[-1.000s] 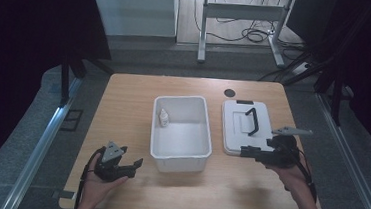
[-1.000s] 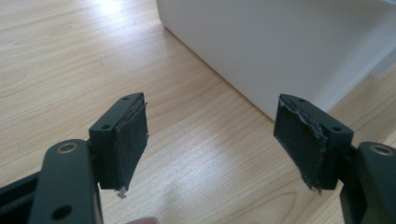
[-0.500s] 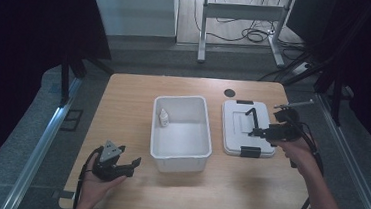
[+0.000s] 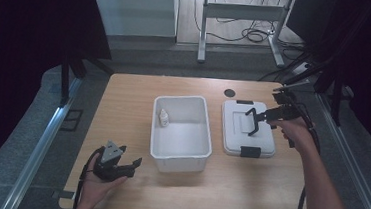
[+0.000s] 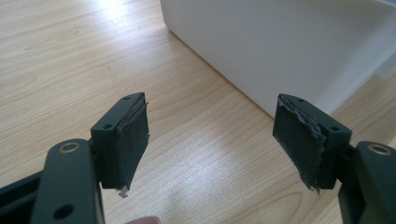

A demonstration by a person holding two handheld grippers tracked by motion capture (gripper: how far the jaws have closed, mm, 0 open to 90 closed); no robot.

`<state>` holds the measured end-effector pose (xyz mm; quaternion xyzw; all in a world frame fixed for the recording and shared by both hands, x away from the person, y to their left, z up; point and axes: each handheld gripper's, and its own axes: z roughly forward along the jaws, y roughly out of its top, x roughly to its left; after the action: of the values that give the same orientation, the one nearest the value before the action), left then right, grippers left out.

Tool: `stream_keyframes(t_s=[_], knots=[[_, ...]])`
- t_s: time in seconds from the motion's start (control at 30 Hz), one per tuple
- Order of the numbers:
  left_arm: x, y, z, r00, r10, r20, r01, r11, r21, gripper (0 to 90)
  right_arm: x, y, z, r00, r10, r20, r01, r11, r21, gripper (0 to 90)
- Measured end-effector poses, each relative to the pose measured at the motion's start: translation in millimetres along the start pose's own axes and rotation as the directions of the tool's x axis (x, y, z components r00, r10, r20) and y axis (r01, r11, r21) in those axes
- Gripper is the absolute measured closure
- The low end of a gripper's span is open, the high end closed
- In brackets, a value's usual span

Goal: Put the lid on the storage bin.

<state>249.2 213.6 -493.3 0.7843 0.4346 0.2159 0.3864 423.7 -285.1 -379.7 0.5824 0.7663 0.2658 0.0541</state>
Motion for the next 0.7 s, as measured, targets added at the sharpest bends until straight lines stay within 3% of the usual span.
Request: stream_keyframes(t_s=[0.2,0.4,0.7], knots=[[-1.5,-0.2,2.5,1.0,0.007,0.004,-0.007,1.0,0.006,27.0,-8.8,16.1,18.2,0.9992,0.03,0.027,-0.031,0.997,0.07,50.9],[-0.9,-0.2,3.0,1.0,0.008,0.002,-0.008,0.9999,0.006,27.0,-13.7,25.4,32.8,0.998,0.041,0.048,-0.046,0.993,0.104,54.3],[0.6,-1.6,5.0,1.0,0.003,0.002,-0.003,0.9999,0.01,27.0,-27.7,32.9,61.1,0.9935,0.098,0.059,-0.106,0.983,0.152,60.6]])
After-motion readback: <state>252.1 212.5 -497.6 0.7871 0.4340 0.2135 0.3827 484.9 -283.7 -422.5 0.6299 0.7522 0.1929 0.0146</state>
